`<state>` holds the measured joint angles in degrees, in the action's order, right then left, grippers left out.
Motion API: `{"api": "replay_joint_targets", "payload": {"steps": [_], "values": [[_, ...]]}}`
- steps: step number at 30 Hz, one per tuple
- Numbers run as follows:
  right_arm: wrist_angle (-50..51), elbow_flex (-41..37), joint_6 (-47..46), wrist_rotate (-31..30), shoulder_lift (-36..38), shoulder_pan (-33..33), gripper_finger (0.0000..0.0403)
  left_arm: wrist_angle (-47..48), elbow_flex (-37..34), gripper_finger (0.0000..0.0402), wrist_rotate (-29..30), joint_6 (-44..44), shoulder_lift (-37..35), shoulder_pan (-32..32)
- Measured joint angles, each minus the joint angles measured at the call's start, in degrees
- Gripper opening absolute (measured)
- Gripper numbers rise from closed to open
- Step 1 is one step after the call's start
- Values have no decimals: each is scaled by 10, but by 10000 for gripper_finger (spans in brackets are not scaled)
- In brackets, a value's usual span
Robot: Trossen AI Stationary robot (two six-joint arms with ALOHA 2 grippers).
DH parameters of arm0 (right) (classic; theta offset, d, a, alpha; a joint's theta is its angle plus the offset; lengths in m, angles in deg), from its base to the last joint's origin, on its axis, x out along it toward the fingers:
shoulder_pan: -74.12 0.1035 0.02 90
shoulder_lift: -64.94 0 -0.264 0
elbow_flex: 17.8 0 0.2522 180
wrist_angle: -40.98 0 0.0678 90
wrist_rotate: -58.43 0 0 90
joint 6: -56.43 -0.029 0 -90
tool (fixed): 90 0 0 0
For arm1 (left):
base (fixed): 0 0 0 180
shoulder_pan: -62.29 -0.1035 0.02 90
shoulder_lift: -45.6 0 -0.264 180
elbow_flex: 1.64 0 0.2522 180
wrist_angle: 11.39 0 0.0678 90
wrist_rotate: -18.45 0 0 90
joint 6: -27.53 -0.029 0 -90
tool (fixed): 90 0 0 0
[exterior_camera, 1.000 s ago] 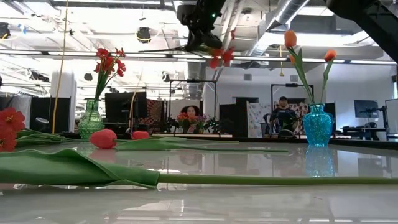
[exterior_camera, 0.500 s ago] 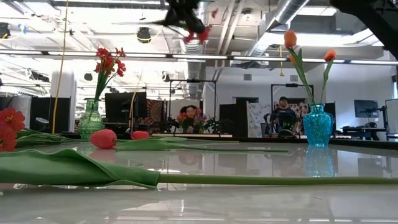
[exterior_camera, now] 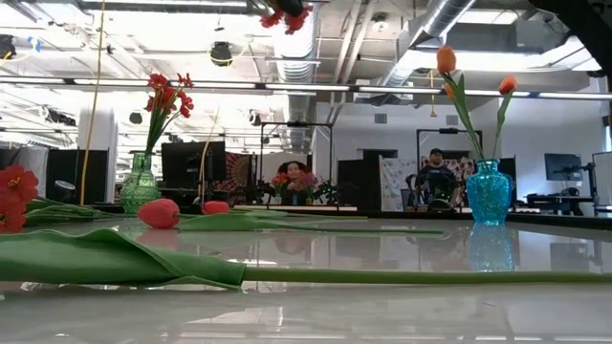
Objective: Sort flowers into vase by color
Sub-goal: Put the top red flowers into the green vase
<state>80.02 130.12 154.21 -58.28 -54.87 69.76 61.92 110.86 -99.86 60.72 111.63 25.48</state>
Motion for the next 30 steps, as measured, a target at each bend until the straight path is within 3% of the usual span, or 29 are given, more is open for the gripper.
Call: {"api": "replay_joint_targets", "payload": {"steps": [30], "values": [[-83,0,19,22,0,24,40,25,-6,116,-78,-15,12,-7]]}}
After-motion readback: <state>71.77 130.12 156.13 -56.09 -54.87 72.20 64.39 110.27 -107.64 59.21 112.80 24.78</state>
